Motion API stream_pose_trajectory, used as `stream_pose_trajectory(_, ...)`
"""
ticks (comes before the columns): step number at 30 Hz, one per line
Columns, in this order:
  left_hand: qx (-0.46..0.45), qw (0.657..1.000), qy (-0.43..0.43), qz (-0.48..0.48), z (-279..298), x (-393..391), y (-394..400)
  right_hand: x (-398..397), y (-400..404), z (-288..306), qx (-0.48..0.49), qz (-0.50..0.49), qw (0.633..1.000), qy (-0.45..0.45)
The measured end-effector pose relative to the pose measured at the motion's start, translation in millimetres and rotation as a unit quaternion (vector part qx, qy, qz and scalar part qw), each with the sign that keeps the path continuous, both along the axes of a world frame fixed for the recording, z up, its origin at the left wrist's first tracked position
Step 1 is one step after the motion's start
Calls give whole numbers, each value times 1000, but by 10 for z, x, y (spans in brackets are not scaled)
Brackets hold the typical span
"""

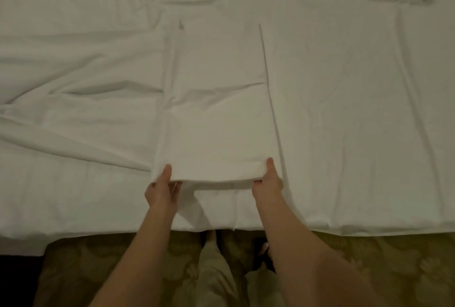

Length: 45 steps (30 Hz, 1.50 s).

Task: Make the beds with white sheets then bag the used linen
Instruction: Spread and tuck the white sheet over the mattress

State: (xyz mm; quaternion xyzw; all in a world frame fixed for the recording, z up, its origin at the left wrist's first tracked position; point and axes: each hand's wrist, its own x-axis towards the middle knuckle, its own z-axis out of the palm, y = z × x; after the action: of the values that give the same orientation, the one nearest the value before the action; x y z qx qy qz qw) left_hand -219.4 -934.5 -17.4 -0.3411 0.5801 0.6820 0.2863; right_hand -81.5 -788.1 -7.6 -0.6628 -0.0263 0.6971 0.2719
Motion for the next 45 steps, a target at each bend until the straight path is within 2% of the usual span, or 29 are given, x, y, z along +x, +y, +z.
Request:
stream_pose_trajectory(2, 69, 995, -63, 29, -151, 231, 16, 12, -84, -73, -14, 1, 1000, 1)
stream_pose_trajectory(5, 120, 986, -108, -48, -199, 457, 287, 34, -63, -131, -20, -8, 1000, 20)
stream_pose_trajectory(7, 105, 983, -122, -88, -182, 522, 493, 53, -34, -152, -13, -22, 999, 27)
stream_pose_trajectory(10, 35, 994, -81, -72, -239, 578, 595, 94, -85, -232, 13, -11, 1000, 23)
stream_pose_trajectory(12, -18, 996, -65, -65, -277, 611, 496, 181, -157, -318, -4, 27, 1000, 0)
stream_pose_trajectory(14, -58, 985, -87, -138, -244, 612, 388, 291, -155, -354, -36, 81, 993, -73)
stream_pose_trajectory(15, -76, 972, -104, -198, -208, 585, 341, 372, -111, -343, -39, 143, 977, -154)
stream_pose_trajectory(16, -94, 950, -120, -274, -140, 537, 303, 455, -44, -318, -30, 209, 946, -245)
stream_pose_trajectory(17, -113, 914, -137, -365, -63, 468, 282, 518, 41, -264, -1, 256, 913, -319)
stream_pose_trajectory(18, -129, 861, -162, -464, 28, 385, 282, 546, 157, -206, 39, 282, 889, -358)
stream_pose_trajectory(20, -114, 742, -203, -628, 220, 212, 368, 473, 431, -142, 127, 327, 856, -380)
stream_pose_trajectory(21, -107, 712, -196, -666, 288, 134, 469, 383, 573, -132, 164, 355, 839, -379)
stream_pose_trajectory(22, -109, 720, -161, -667, 333, 64, 602, 276, 708, -131, 196, 384, 822, -372)
stream_pose_trajectory(24, -138, 792, -1, -595, 308, -52, 897, 26, 896, -147, 252, 450, 784, -346)
stream_pose_trajectory(25, -186, 789, 110, -576, 276, -114, 1036, -101, 956, -164, 280, 482, 762, -329)
stream_pose_trajectory(26, -237, 742, 215, -589, 268, -169, 1162, -236, 1002, -175, 304, 517, 736, -314)
stream_pose_trajectory(27, -268, 680, 279, -622, 222, -217, 1263, -376, 1040, -179, 325, 555, 703, -303)
stream_pose_trajectory(28, -281, 626, 299, -663, 165, -255, 1351, -517, 1067, -191, 340, 593, 668, -295)
stream_pose_trajectory(30, -308, 542, 287, -727, 47, -360, 1532, -805, 1119, -222, 347, 650, 610, -292)
stream_pose_trajectory(33, -352, 466, 279, -763, -133, -533, 1762, -1168, 1278, -266, 316, 691, 565, -322)
stream_pose_trajectory(37, -381, 418, 336, -753, -269, -904, 1978, -1487, 1530, -354, 317, 676, 549, -375)
stream_pose_trajectory(40, -381, 413, 378, -736, -293, -1297, 2216, -1687, 1658, -382, 377, 631, 475, -484)
stream_pose_trajectory(41, -383, 407, 382, -736, -301, -1454, 2312, -1755, 1741, -392, 392, 612, 465, -506)
stream_pose_trajectory(44, -398, 390, 377, -740, -355, -1933, 2627, -1950, 2146, -448, 387, 580, 493, -521)
stream_pose_trajectory(45, -405, 386, 379, -737, -378, -2080, 2740, -2011, 2300, -486, 389, 579, 490, -523)
